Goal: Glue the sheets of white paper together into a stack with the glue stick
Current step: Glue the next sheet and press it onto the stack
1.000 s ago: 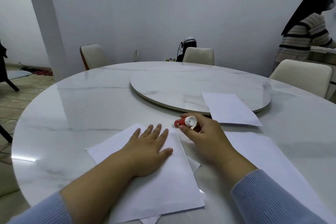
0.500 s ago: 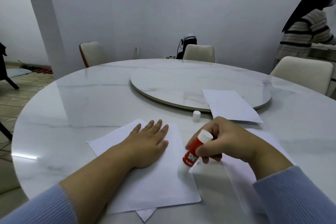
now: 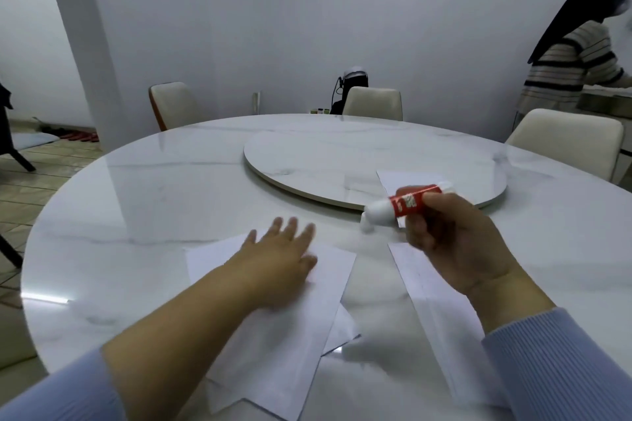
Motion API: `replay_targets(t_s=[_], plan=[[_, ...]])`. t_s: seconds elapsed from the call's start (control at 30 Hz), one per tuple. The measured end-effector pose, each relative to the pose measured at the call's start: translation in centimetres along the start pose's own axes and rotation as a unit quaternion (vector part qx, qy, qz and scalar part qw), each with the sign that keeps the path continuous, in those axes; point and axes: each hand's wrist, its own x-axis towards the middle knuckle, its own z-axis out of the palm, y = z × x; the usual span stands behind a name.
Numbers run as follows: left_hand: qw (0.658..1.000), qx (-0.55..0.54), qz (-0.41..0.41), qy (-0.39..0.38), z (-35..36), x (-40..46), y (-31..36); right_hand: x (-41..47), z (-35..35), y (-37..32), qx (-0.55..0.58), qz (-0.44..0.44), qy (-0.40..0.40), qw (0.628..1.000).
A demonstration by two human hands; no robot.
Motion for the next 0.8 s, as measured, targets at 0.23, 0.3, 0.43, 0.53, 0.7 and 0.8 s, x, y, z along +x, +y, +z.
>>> replay_targets(t_s=[0.23,0.3,0.43,0.53,0.7,0.8], plan=[[0.99,-0.044,0.101,-0.091,-0.3,-1.1,0.8,0.2,0.2,1.5,-0.195,-0.073,0.121,0.97],[0.997,-0.046,0.063,-0.014,0.2,-0.9,1.2,0.0,0.9,2.1,-0.266,-0.089,0.081,0.956],[0.999,-0.001,0.035,-0.01,2.3,-1.3,2.1,-0.1,2.3,3.5,-0.408,-0.095,0.034,0.907],[0.998,-0.015,0.065,-0.023,2.2,-1.3,1.5,0.3,2.7,4.3,-0.467,-0.092,0.027,0.879],[0.997,-0.019,0.076,-0.014,2.4,-1.3,1.4,0.6,2.9,5.1,-0.489,-0.05,0.0,0.871],[0.997,-0.018,0.073,-0.021,2.3,-1.2,1.3,0.5,3.2,4.5,-0.507,-0.044,-0.002,0.861]])
